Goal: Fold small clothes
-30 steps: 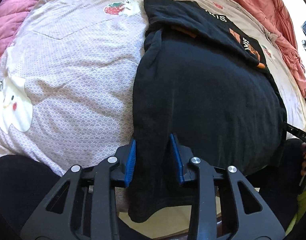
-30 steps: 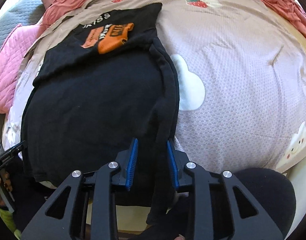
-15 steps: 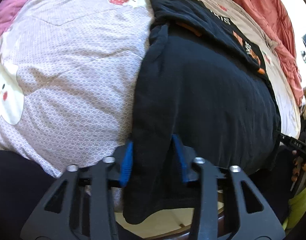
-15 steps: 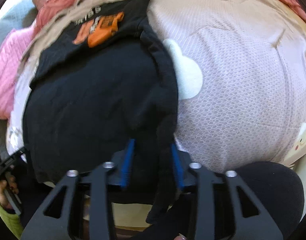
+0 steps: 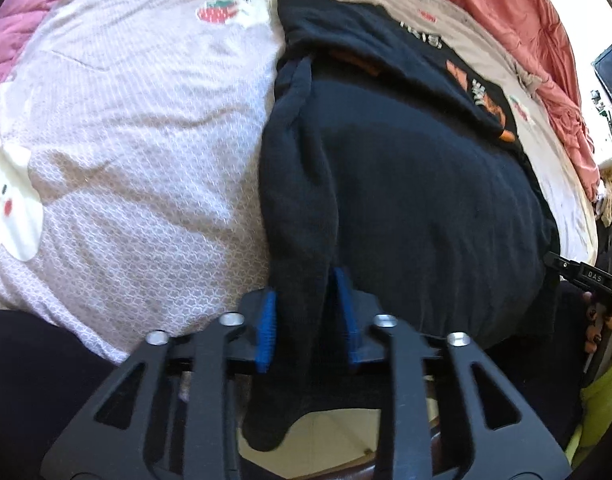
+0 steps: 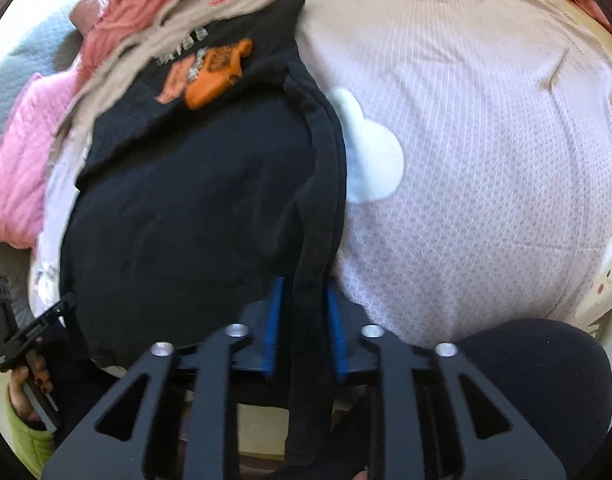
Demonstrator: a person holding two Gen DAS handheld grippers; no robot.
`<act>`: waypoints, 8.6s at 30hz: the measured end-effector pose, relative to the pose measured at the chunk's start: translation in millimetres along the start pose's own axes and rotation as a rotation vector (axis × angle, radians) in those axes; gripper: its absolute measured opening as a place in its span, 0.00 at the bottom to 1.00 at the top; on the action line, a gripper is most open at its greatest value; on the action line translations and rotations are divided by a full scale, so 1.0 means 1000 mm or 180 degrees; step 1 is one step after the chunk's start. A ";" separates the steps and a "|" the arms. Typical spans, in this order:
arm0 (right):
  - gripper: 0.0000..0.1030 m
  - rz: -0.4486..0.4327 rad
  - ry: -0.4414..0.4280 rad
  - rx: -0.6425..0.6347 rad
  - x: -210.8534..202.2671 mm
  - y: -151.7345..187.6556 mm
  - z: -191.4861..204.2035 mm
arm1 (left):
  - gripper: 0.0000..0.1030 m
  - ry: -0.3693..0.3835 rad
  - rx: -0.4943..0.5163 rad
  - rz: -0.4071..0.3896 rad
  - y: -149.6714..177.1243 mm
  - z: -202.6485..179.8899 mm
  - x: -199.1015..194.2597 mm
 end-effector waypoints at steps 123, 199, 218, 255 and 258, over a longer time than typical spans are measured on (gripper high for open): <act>0.10 -0.0949 -0.1608 0.0044 -0.013 -0.216 0.044 | 0.05 0.0519 -0.1056 -0.0870 -0.229 0.017 -0.006; 0.88 -0.1228 0.0805 0.0169 0.038 -0.254 -0.030 | 0.65 -0.0007 -0.0327 -0.0589 -0.182 -0.053 0.021; 0.88 -0.0891 -0.0066 -0.0270 0.013 -0.187 0.027 | 0.72 -0.0119 -0.0522 -0.0840 -0.152 0.007 0.012; 0.09 -0.1229 -0.0168 -0.0254 0.014 -0.151 0.034 | 0.17 0.0090 -0.0397 -0.0812 -0.151 0.003 0.026; 0.09 -0.1249 -0.0114 -0.0240 0.009 -0.145 0.033 | 0.16 0.0050 -0.0328 -0.0811 -0.148 0.000 0.018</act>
Point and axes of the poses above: each gripper's, at about its wrist camera, not at the fingertips, and x roughly the way its jaws point, z to its left, y to its underside, the point moved 6 cm from there along x, roughly the way its jaws point, and after that the axes turned 4 degrees about x, right-handed, at the moved point
